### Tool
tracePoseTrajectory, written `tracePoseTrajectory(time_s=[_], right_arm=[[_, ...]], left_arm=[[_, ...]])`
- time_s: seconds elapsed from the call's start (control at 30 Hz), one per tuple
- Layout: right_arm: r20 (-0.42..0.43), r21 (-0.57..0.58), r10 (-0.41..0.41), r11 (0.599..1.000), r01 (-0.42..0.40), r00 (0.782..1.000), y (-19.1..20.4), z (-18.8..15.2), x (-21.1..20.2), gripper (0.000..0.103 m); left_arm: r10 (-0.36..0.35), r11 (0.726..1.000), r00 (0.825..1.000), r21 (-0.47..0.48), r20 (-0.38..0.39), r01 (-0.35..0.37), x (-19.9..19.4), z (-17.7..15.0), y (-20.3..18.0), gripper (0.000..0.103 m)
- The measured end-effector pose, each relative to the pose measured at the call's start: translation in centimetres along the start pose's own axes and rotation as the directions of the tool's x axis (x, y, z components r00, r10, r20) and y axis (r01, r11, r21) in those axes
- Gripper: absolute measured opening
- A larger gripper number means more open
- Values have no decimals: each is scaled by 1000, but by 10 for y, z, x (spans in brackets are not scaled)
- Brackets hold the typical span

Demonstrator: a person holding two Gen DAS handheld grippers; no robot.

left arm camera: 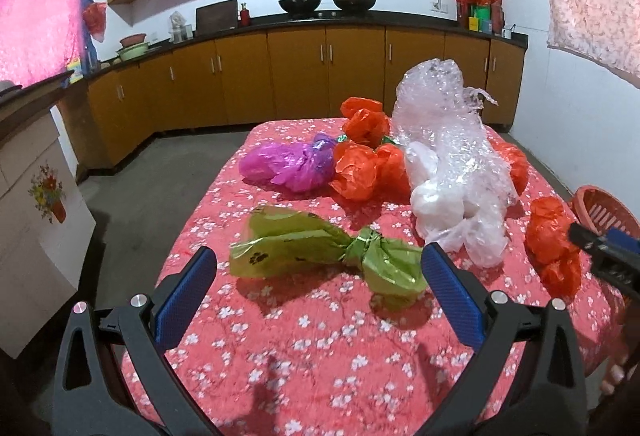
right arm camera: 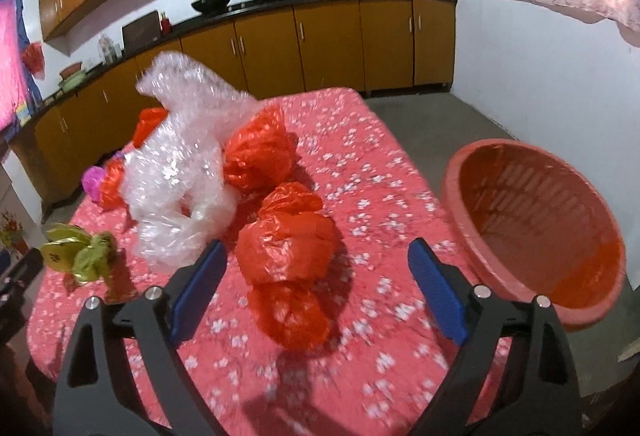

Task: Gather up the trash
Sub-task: 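Grasp the green bag with the left tool while the right tool grasps a red bag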

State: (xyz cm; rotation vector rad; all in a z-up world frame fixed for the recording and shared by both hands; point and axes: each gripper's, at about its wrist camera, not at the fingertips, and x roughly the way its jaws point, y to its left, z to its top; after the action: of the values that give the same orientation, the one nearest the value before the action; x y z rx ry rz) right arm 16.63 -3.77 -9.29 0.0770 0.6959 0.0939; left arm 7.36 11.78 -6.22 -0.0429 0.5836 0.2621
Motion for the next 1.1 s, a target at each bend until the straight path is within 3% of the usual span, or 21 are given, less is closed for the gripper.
tracePoseTrajectory(time_s=[0.17,0.33,0.4,0.5,0.67,0.93,1.1], right_arm=[[-55,-15,4,1000,-5,998,6,2,27,83],[-81,-47,53,997,-57,995,12,1,34,65],[-94,-58,78,995,-83,993,15,0,36,53],[-84,-104,74,991,-82,994,21,-2,35,49],[-72,-99,68,992,-75,995,8,-1,30,46],[-53,-70,31,997,-35,998,-16,5,20,45],[-37,-68,8,998,-11,999,-20,7,13,45]], left_arm=[[-21,999,999,-32,-28,20,18,3,-6,101],[-38,997,996,-75,-81,32,36,2,-14,100],[-35,996,994,-85,-106,26,45,1,-17,92],[-32,995,988,-102,-148,17,62,0,-20,83],[-21,993,982,-117,-187,-1,79,1,-17,76],[-49,990,968,-141,-247,14,100,5,-18,76],[-61,985,960,-173,-273,13,114,6,-10,51]])
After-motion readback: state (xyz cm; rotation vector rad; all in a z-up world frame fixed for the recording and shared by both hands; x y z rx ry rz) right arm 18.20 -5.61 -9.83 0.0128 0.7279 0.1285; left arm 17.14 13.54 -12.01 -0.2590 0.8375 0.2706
